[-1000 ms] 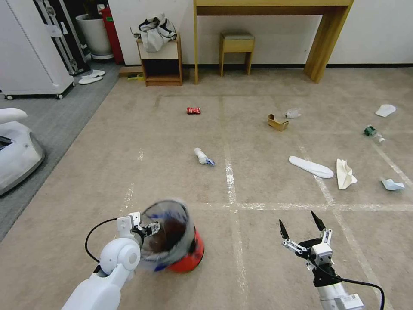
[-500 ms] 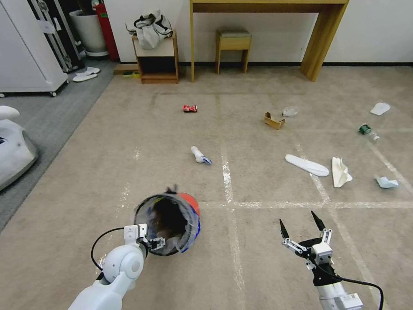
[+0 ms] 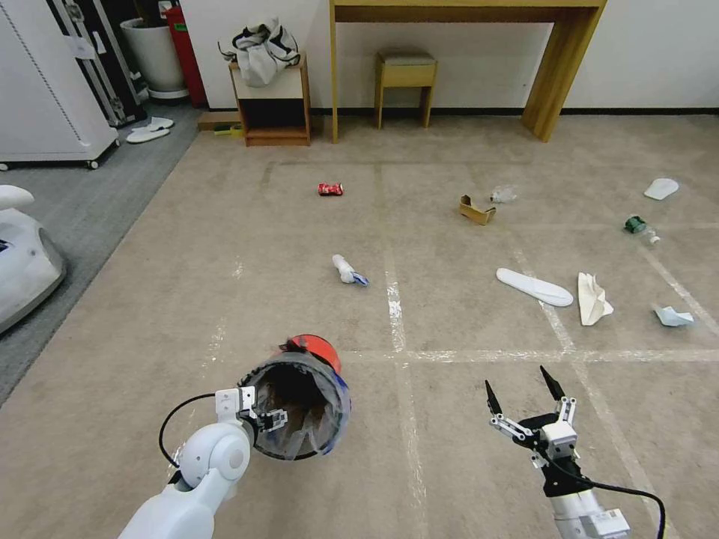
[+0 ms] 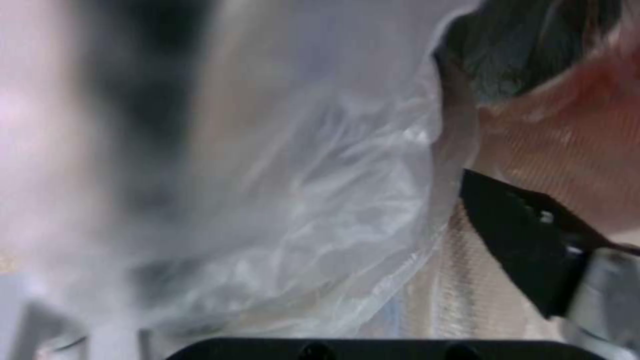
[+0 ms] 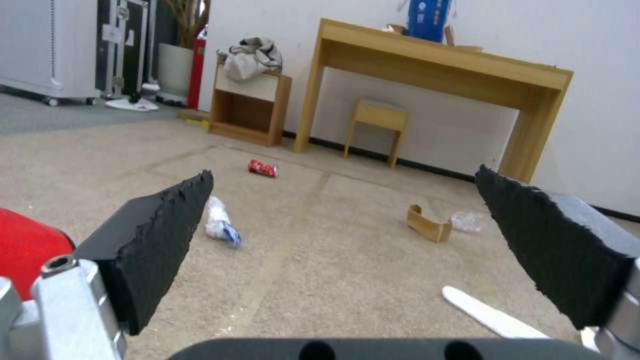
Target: Pick up the trash bin and place the garbage on the floor into it.
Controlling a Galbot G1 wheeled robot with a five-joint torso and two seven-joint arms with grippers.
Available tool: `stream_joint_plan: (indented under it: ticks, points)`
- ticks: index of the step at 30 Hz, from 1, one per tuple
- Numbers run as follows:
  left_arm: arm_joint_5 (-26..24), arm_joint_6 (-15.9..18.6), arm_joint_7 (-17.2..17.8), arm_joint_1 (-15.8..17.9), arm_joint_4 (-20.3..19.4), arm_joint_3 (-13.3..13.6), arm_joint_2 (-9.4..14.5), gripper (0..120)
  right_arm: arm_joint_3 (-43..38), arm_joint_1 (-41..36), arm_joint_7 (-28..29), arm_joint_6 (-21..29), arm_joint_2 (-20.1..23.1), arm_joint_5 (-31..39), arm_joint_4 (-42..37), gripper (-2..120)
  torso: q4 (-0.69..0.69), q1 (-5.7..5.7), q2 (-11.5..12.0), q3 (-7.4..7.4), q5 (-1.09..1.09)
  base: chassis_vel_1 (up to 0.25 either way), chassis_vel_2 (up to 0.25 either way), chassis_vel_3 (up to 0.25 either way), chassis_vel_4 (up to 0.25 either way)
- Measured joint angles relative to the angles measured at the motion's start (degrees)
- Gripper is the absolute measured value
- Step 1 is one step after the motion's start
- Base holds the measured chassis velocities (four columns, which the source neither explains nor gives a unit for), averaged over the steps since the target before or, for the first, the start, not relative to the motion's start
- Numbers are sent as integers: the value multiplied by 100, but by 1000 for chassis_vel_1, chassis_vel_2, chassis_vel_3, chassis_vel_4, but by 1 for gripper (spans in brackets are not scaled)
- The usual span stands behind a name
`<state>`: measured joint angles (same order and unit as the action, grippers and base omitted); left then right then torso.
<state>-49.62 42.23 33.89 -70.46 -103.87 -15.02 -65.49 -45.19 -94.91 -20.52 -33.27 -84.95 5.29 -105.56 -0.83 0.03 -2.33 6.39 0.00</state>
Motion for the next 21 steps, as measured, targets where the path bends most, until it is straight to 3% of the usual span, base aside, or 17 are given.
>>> stream_joint_plan:
  ticks: [2,5,12,14,21]
  points:
    - [4,0,-5,0,-2,0,-5,79,-2,0,0,-2,0,-1,0,100,0,0,0,0,0,0,0,0,0]
    - [23,-2,-26,-9,-3,-18,-15,61,6,13,0,-5,-2,-2,2,100,0,0,0,0,0,0,0,0,0]
    - [24,-4,-50,-27,-4,-48,-21,41,13,22,0,-9,-3,-4,17,100,0,0,0,0,0,0,0,0,0]
    - [25,-5,-48,-30,-5,-54,-29,30,13,23,0,-14,-2,-5,28,100,1,0,0,0,1,0,0,0,0]
    - [14,-9,-93,-30,-13,-47,-55,10,11,23,0,-22,-6,-8,37,100,-1,0,0,0,0,0,0,0,0]
